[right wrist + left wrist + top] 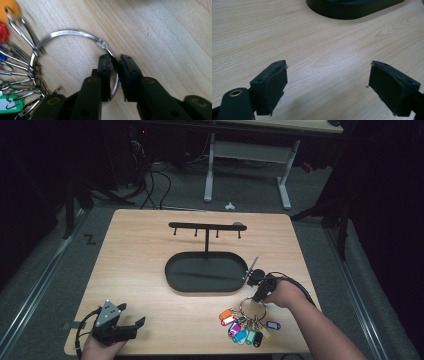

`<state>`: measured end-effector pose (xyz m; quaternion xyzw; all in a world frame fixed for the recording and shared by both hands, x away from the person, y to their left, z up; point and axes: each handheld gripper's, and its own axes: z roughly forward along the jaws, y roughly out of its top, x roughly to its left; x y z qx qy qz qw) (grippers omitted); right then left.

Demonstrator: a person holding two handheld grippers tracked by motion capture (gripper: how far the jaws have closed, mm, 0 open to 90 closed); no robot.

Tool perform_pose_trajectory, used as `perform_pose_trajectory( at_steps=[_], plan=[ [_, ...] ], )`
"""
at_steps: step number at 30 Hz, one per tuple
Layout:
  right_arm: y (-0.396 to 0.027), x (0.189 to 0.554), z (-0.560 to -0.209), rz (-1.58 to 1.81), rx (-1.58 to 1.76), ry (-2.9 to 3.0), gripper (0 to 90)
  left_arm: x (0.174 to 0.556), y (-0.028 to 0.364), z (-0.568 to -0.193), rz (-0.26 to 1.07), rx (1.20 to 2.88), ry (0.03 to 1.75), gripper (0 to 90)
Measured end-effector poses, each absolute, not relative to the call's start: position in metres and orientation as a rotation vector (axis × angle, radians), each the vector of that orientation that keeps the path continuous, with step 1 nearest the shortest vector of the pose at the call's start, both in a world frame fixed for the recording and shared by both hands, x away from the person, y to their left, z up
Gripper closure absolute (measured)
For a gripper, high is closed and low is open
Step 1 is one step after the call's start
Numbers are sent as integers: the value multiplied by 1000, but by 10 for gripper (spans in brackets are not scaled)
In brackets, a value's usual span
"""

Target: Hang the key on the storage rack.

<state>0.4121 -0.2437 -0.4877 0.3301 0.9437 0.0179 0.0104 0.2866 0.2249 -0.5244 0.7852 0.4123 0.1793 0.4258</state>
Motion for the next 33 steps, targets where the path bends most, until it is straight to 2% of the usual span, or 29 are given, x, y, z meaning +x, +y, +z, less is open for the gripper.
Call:
perform_pose_trajectory(
  at_steps=[7, 10, 14, 20, 33],
  plan=[
    [-243, 412, -488, 39, 1062, 2952, 862, 286, 224, -525, 447, 1963, 1030, 159],
    [-243, 412, -488, 34, 1051, 2952, 861, 286, 224, -525, 447, 1965, 1029, 160],
    [-240, 413, -488, 21, 1019, 2979, 792, 286, 224, -525, 443, 1964, 1034, 161],
    [-236, 413, -488, -2, 956, 2998, 859, 286, 224, -525, 440, 1969, 1025, 161],
    [-237, 413, -488, 15, 968, 2988, 850, 284, 225, -526, 452, 1957, 1040, 165]
  ],
)
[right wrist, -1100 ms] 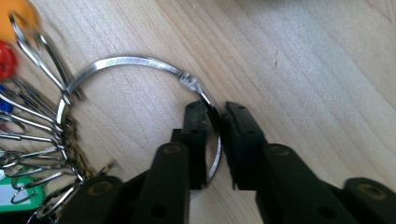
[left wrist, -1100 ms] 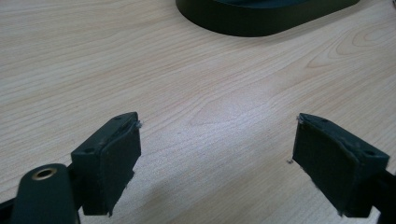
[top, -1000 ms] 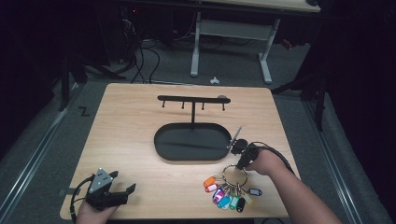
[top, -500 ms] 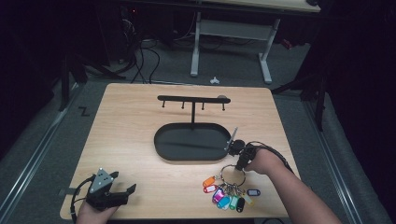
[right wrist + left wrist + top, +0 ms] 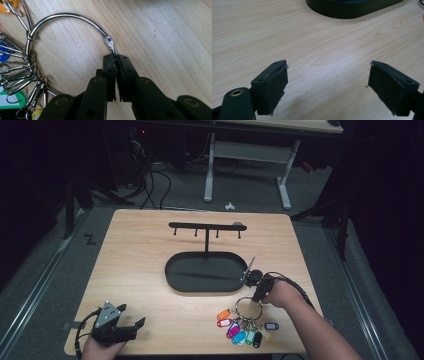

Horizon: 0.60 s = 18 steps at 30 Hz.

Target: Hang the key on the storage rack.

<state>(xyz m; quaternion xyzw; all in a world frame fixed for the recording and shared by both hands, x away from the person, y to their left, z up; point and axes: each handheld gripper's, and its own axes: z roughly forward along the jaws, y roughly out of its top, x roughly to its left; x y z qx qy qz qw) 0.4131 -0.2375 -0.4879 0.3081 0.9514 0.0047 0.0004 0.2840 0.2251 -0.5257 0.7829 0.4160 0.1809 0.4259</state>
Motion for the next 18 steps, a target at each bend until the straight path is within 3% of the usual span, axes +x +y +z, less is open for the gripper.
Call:
perform_pose_trajectory(
  at_steps=[12, 18],
  plan=[
    [-234, 408, -484, 7, 941, 2936, 872, 287, 222, -527, 451, 1967, 1029, 166],
    [-233, 402, -449, 101, 939, 2926, 872, 292, 219, -527, 444, 1968, 1028, 166]
  ],
)
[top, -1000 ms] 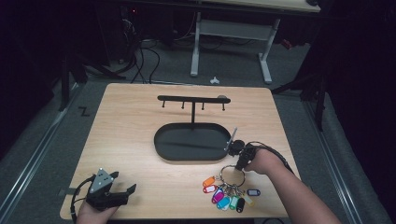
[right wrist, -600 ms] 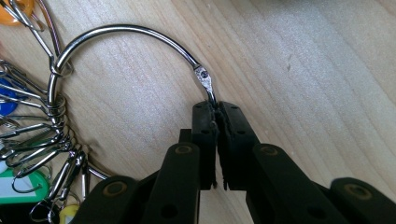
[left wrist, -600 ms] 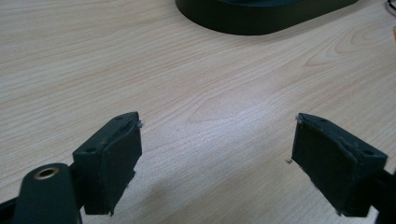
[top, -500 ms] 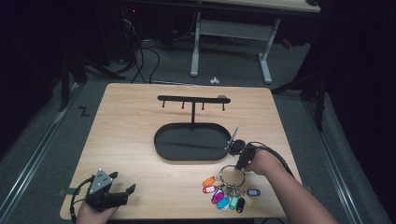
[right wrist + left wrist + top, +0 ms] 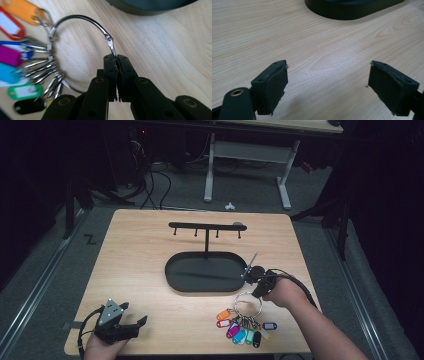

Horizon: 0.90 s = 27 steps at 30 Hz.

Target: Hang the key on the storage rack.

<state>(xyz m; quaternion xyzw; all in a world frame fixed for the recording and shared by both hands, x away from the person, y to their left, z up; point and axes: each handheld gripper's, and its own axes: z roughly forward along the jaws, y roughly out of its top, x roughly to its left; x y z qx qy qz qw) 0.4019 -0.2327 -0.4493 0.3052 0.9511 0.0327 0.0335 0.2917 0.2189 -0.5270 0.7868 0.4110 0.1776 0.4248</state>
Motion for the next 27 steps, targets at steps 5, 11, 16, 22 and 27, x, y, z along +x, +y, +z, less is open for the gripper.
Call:
perform_pose_trajectory(
  at_steps=[5, 11, 16, 22, 27],
  plan=[
    [-233, 399, -438, 92, 937, 2907, 872, 293, 219, -527, 440, 1969, 1021, 166],
    [-230, 394, -415, 160, 925, 2925, 876, 290, 221, -526, 435, 1960, 1030, 167],
    [-228, 391, -397, 174, 923, 2916, 877, 289, 221, -527, 436, 1971, 1028, 167],
    [-229, 388, -377, 161, 931, 2901, 877, 288, 225, -526, 437, 1953, 1037, 168],
    [-226, 387, -358, 143, 925, 2904, 877, 288, 224, -526, 431, 1956, 1032, 172]
  ],
)
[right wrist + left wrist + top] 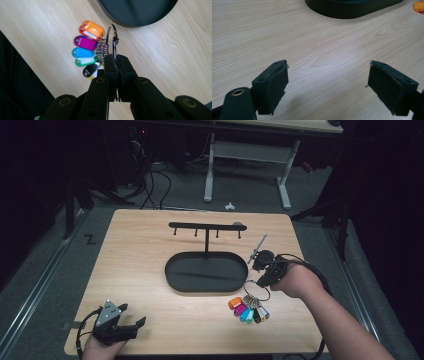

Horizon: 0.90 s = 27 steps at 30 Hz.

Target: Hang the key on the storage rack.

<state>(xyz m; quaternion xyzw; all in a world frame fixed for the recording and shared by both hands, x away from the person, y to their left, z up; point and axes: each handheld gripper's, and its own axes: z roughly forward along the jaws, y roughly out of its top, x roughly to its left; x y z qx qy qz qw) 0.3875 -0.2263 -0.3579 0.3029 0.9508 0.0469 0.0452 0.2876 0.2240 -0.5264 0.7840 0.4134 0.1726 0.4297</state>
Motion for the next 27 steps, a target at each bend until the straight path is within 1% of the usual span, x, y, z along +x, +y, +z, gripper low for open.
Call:
perform_pose_trajectory(
  at_steps=[4, 11, 27],
  plan=[
    [-225, 389, -349, 134, 920, 2900, 877, 288, 224, -526, 430, 1954, 1033, 173],
    [-223, 392, -320, 173, 930, 2869, 877, 288, 225, -526, 430, 1955, 1031, 174],
    [-220, 407, -287, 184, 931, 2826, 877, 288, 224, -526, 426, 1961, 1029, 177]
  ],
)
